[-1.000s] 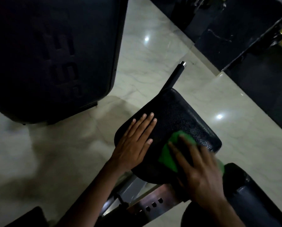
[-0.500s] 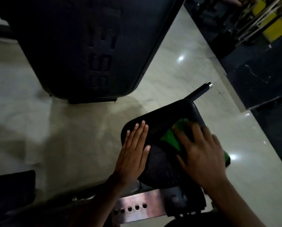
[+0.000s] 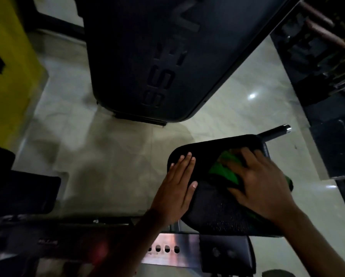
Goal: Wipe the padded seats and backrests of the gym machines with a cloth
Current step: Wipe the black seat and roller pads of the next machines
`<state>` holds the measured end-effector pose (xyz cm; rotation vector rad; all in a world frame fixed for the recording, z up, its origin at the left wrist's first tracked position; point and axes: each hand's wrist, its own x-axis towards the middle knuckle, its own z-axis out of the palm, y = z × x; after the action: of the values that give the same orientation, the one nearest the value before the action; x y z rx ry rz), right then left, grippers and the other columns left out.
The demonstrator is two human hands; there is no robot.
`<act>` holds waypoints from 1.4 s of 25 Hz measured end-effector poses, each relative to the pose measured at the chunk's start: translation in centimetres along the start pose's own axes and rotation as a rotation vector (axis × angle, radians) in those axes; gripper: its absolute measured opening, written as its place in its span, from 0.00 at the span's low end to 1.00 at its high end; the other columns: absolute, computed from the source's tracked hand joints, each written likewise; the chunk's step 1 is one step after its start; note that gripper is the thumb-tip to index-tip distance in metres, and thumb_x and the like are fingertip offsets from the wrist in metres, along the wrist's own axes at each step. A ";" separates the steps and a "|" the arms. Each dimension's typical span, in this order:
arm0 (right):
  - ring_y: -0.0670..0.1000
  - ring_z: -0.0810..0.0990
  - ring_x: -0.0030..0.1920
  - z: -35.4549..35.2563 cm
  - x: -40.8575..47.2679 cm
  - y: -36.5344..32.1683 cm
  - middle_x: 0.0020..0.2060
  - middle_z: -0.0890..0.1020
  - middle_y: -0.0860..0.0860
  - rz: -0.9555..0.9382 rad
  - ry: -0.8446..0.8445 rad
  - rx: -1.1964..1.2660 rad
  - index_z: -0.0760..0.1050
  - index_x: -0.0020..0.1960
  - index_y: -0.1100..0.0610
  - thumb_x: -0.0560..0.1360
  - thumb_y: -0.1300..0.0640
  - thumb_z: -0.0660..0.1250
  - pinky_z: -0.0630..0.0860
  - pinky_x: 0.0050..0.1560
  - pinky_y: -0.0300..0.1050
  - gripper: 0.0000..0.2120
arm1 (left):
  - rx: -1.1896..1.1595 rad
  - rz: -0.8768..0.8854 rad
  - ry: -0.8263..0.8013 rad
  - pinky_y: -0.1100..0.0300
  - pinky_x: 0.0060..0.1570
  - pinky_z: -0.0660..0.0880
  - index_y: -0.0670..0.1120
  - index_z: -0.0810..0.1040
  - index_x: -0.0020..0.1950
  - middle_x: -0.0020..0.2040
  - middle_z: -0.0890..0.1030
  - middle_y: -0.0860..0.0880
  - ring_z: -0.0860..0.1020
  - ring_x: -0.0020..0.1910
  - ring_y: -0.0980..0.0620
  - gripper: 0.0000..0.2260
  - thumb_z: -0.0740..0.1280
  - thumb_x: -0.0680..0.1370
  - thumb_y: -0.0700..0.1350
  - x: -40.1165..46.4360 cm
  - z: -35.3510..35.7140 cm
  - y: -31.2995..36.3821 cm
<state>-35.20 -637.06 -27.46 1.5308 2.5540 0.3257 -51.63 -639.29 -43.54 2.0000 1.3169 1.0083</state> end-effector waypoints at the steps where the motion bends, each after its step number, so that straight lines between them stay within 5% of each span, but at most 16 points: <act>1: 0.59 0.73 0.46 0.3 2.1 0.4 0.53 0.74 0.56 0.027 -0.010 -0.034 0.77 0.59 0.51 0.64 0.43 0.63 0.76 0.41 0.54 0.25 | 0.014 -0.004 0.000 0.56 0.75 0.48 0.40 0.55 0.77 0.78 0.54 0.46 0.50 0.77 0.51 0.25 0.46 0.83 0.52 0.0 0.1 0.1; 5: 0.60 0.74 0.47 1.1 4.6 0.9 0.54 0.75 0.57 -0.028 -0.025 -0.092 0.78 0.59 0.53 0.63 0.46 0.73 0.75 0.43 0.53 0.27 | -0.003 -0.069 0.084 0.58 0.75 0.47 0.38 0.55 0.77 0.78 0.53 0.44 0.50 0.77 0.51 0.26 0.46 0.83 0.52 -0.3 0.9 0.4; 9: 0.59 0.73 0.48 0.0 0.3 1.8 0.56 0.74 0.56 -0.175 -0.029 -0.029 0.78 0.58 0.53 0.62 0.43 0.68 0.77 0.43 0.55 0.27 | -0.064 -0.265 0.234 0.58 0.74 0.52 0.36 0.58 0.75 0.77 0.57 0.40 0.53 0.76 0.48 0.29 0.47 0.83 0.55 -1.3 1.9 2.1; 13: 0.59 0.75 0.48 0.4 5.0 1.1 0.53 0.75 0.56 -0.243 -0.072 -0.020 0.78 0.59 0.52 0.66 0.41 0.64 0.76 0.42 0.53 0.25 | -0.088 -0.397 0.417 0.63 0.72 0.54 0.34 0.62 0.73 0.74 0.62 0.38 0.58 0.73 0.48 0.30 0.48 0.82 0.57 -1.4 3.2 2.9; 17: 0.56 0.69 0.60 1.1 8.2 0.4 0.61 0.68 0.52 -0.288 -0.198 -0.083 0.69 0.69 0.47 0.71 0.42 0.68 0.70 0.55 0.50 0.28 | -0.036 -0.520 0.485 0.51 0.72 0.60 0.34 0.64 0.72 0.72 0.64 0.35 0.61 0.72 0.44 0.33 0.44 0.82 0.60 -1.7 4.5 4.9; 23: 0.61 0.76 0.47 -0.4 5.2 5.2 0.53 0.75 0.56 -0.517 -0.112 0.056 0.78 0.59 0.54 0.63 0.45 0.72 0.78 0.38 0.55 0.27 | 0.045 -0.739 0.490 0.52 0.67 0.59 0.33 0.70 0.67 0.67 0.72 0.34 0.73 0.65 0.36 0.29 0.43 0.84 0.53 -1.4 5.5 9.4; 30: 0.55 0.69 0.60 1.8 11.0 -1.0 0.62 0.67 0.52 -0.558 -0.243 -0.086 0.67 0.69 0.46 0.72 0.40 0.65 0.70 0.55 0.50 0.27 | 0.073 -0.930 0.396 0.52 0.64 0.66 0.32 0.74 0.62 0.61 0.76 0.33 0.78 0.59 0.37 0.32 0.41 0.83 0.54 -0.9 5.0 10.8; 35: 0.54 0.68 0.61 0.0 8.7 3.0 0.65 0.66 0.50 -0.635 -0.290 -0.035 0.66 0.70 0.46 0.72 0.41 0.66 0.71 0.57 0.49 0.29 | -0.023 -1.064 0.203 0.44 0.46 0.78 0.32 0.78 0.58 0.57 0.79 0.34 0.80 0.55 0.39 0.34 0.40 0.83 0.54 -1.3 5.5 11.8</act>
<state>-36.75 -627.99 -26.84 0.6276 2.5985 0.0582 -41.34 -645.11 -38.10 0.8914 2.0829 0.6680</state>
